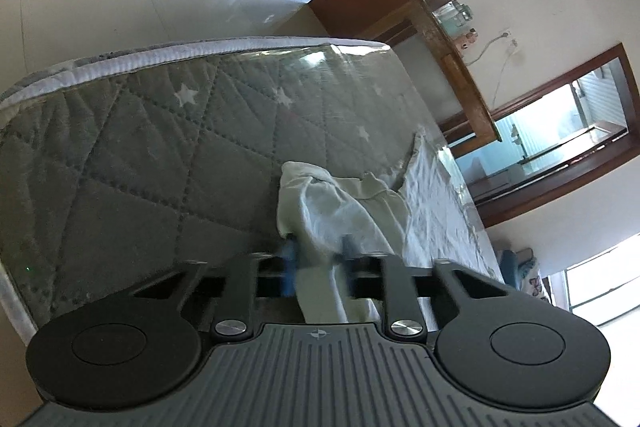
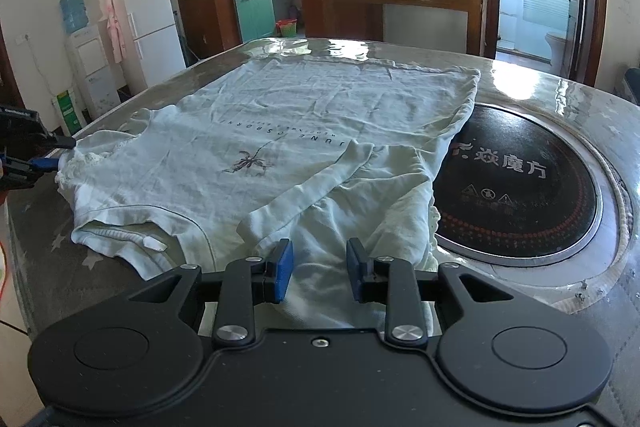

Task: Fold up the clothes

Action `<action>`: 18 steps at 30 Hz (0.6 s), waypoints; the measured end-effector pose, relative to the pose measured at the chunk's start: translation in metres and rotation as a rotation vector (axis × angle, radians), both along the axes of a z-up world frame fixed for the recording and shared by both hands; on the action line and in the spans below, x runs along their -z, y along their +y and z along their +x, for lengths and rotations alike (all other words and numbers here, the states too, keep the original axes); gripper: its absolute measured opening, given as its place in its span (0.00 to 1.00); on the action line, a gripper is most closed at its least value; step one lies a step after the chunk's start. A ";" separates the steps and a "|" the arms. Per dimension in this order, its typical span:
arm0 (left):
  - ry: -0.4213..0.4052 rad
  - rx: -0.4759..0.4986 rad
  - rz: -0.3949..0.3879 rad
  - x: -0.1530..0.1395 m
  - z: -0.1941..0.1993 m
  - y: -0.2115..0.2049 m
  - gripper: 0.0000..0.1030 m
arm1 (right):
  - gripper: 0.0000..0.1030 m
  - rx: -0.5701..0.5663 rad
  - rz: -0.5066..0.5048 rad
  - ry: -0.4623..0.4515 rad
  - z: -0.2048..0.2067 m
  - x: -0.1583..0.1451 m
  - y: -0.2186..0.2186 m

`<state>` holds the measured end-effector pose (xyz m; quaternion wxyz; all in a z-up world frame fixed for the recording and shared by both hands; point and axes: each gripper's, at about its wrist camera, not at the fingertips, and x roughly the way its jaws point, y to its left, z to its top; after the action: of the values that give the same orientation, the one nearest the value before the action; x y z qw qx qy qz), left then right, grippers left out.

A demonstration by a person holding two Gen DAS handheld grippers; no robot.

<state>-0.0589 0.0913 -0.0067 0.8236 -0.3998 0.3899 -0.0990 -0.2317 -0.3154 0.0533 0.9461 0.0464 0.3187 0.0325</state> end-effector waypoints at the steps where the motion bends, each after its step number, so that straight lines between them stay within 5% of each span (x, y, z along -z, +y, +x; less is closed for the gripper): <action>1: -0.004 -0.002 -0.011 0.001 -0.001 0.001 0.05 | 0.31 0.000 -0.001 0.000 0.000 0.000 0.000; 5: -0.056 -0.004 -0.030 -0.005 -0.010 0.005 0.03 | 0.31 -0.001 -0.003 0.001 0.000 0.000 0.001; 9: -0.190 0.049 0.031 -0.033 -0.025 -0.011 0.03 | 0.31 -0.001 0.000 0.001 0.001 0.000 -0.001; 14: -0.414 0.269 0.174 -0.072 -0.051 -0.067 0.03 | 0.31 -0.001 0.005 0.001 0.000 0.000 -0.002; 18: -0.514 0.534 0.340 -0.073 -0.074 -0.125 0.03 | 0.31 -0.005 0.003 0.007 0.000 -0.002 -0.002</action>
<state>-0.1334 -0.0340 0.0661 0.8939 -0.1050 0.2724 -0.3402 -0.2317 -0.3173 0.0551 0.9449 0.0471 0.3221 0.0354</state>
